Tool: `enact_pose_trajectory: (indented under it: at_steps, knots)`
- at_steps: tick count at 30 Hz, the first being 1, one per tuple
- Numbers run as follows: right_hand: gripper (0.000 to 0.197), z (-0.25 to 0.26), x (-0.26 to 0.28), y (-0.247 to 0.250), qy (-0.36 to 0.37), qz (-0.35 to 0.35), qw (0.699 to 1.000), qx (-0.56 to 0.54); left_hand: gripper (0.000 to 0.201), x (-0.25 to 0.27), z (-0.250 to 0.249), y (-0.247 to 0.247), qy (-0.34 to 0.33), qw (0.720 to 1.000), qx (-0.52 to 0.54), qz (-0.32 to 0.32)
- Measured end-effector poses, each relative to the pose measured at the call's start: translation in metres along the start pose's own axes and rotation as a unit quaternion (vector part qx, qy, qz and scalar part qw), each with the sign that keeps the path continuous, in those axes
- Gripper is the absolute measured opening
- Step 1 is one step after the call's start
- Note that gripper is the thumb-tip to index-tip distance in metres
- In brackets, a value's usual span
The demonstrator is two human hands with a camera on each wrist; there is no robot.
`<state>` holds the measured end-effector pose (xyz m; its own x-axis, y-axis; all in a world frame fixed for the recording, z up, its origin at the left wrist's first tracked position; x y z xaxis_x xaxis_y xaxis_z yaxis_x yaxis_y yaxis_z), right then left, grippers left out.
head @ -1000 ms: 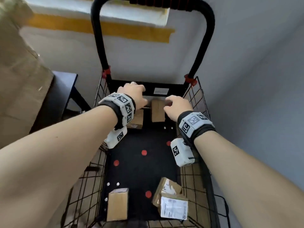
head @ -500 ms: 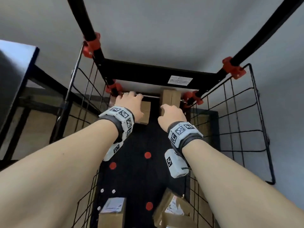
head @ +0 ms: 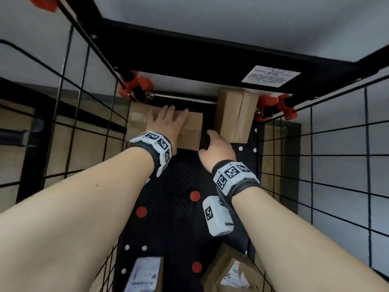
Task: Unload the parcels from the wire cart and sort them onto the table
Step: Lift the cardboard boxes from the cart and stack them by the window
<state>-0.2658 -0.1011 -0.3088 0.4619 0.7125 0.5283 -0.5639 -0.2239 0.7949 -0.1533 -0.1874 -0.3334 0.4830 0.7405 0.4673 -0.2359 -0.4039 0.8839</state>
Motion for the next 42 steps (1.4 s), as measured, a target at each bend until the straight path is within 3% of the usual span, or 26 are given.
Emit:
enact_pose_trajectory:
  at_steps: [6, 9, 13, 15, 21, 23, 25, 27, 29, 30, 32, 34, 39, 42]
  knots:
    - [0.068, -0.014, -0.003, -0.012, -0.046, 0.027, 0.999, -0.009, 0.119, -0.010, 0.001, -0.006, -0.004, 0.999, 0.015, -0.044]
    - [0.068, -0.023, 0.000, -0.011, -0.078, 0.026, 0.996, -0.028, 0.114, -0.005, 0.004, 0.001, 0.063, 0.991, 0.113, -0.033]
    - [0.058, -0.037, 0.011, 0.003, -0.135, 0.019, 0.987, -0.080, 0.111, 0.013, 0.007, 0.000, 0.176, 0.933, 0.308, 0.067]
    - [0.055, -0.046, 0.020, 0.012, -0.152, 0.015, 0.984, -0.093, 0.102, 0.025, 0.005, 0.006, 0.205, 0.902, 0.371, 0.086]
    - [0.056, -0.069, 0.056, 0.047, -0.178, -0.010, 0.976, -0.123, 0.089, 0.062, -0.010, 0.051, 0.238, 0.841, 0.484, 0.046]
    - [0.050, -0.072, 0.071, 0.058, -0.175, -0.017, 0.971, -0.162, 0.097, 0.080, -0.017, 0.071, 0.235, 0.832, 0.501, 0.034]
    - [0.046, -0.069, 0.089, 0.072, -0.167, -0.017, 0.962, -0.218, 0.091, 0.102, -0.026, 0.091, 0.224, 0.831, 0.509, 0.022]
    - [0.057, -0.067, 0.108, 0.088, -0.178, -0.028, 0.936, -0.303, 0.071, 0.125, -0.034, 0.114, 0.217, 0.818, 0.533, 0.004]
    - [0.078, -0.062, 0.135, 0.110, -0.208, -0.021, 0.886, -0.414, 0.057, 0.150, -0.042, 0.141, 0.208, 0.795, 0.570, -0.004]
    - [0.073, -0.056, 0.151, 0.123, -0.213, -0.012, 0.855, -0.473, 0.053, 0.163, -0.046, 0.156, 0.200, 0.786, 0.585, -0.012]
    - [0.045, -0.046, 0.180, 0.150, -0.190, 0.004, 0.813, -0.550, 0.038, 0.190, -0.050, 0.189, 0.181, 0.773, 0.606, -0.047]
    - [0.042, -0.037, 0.204, 0.172, -0.148, 0.026, 0.799, -0.582, 0.028, 0.219, -0.049, 0.215, 0.170, 0.762, 0.620, -0.078]
    - [0.046, 0.001, 0.265, 0.215, -0.070, 0.036, 0.762, -0.643, 0.033, 0.290, -0.038, 0.258, 0.170, 0.709, 0.677, -0.100]
    - [0.045, 0.025, 0.298, 0.228, -0.027, 0.026, 0.763, -0.645, 0.030, 0.330, -0.025, 0.283, 0.171, 0.675, 0.706, -0.132]
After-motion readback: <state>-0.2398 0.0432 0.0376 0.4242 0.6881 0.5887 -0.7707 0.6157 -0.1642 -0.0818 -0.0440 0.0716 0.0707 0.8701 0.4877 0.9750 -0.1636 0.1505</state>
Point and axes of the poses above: each hand's wrist, its own x-axis away from the middle knuckle, its own y-axis out of the back of the hand, z = x × y, the point moved 4 cm from there along -x, towards the middle knuckle, and after that the axes turned 12 degrees about -z, right-handed, at the moved point
